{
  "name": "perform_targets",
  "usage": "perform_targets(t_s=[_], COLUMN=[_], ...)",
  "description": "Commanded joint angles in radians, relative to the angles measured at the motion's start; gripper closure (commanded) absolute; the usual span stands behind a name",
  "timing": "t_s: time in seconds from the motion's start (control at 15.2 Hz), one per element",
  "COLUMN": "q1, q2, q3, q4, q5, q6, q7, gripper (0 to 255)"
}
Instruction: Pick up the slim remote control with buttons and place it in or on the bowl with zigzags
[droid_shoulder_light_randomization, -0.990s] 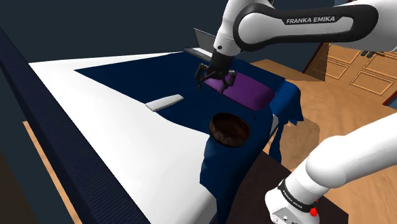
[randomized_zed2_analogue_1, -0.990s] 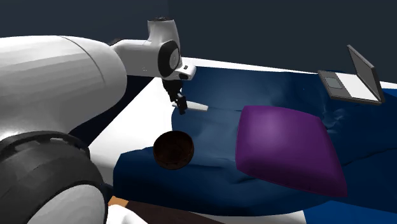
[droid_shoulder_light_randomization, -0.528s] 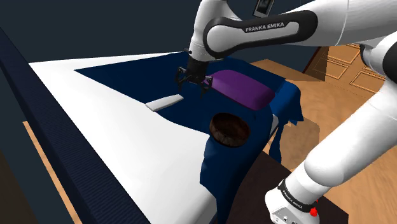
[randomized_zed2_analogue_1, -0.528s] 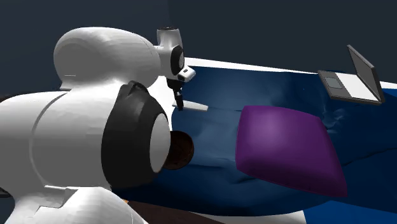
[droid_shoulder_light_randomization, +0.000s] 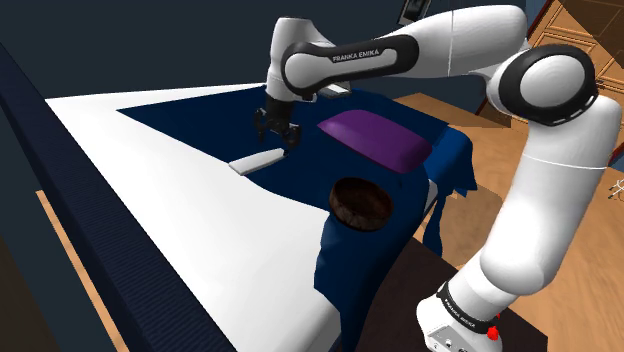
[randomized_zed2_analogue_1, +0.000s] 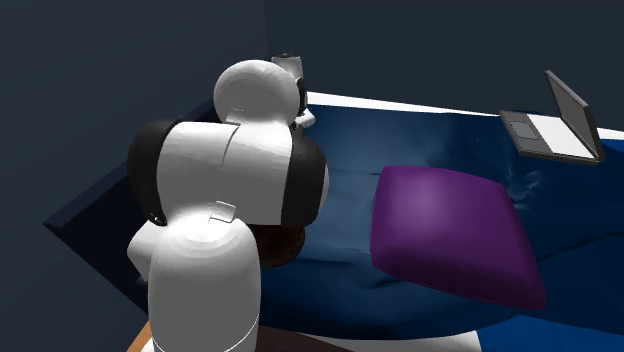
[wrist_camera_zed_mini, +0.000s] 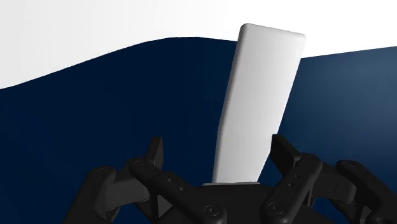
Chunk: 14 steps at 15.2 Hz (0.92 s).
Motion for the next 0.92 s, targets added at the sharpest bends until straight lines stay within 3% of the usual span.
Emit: perform_targets(t_s=[0.0, 0.2, 0.86], q1=[0.025, 0.049, 0.052], q2=[0.087, 0.175, 0.208], q3=[-0.022, -0.051, -0.06], q4=[0.093, 0.193, 0.14], q5=[-0.023, -0.037, -0.053], q6=[-0.019, -0.038, 0.047], q7=[0.091, 0.166, 0.177], gripper=[0, 0, 0])
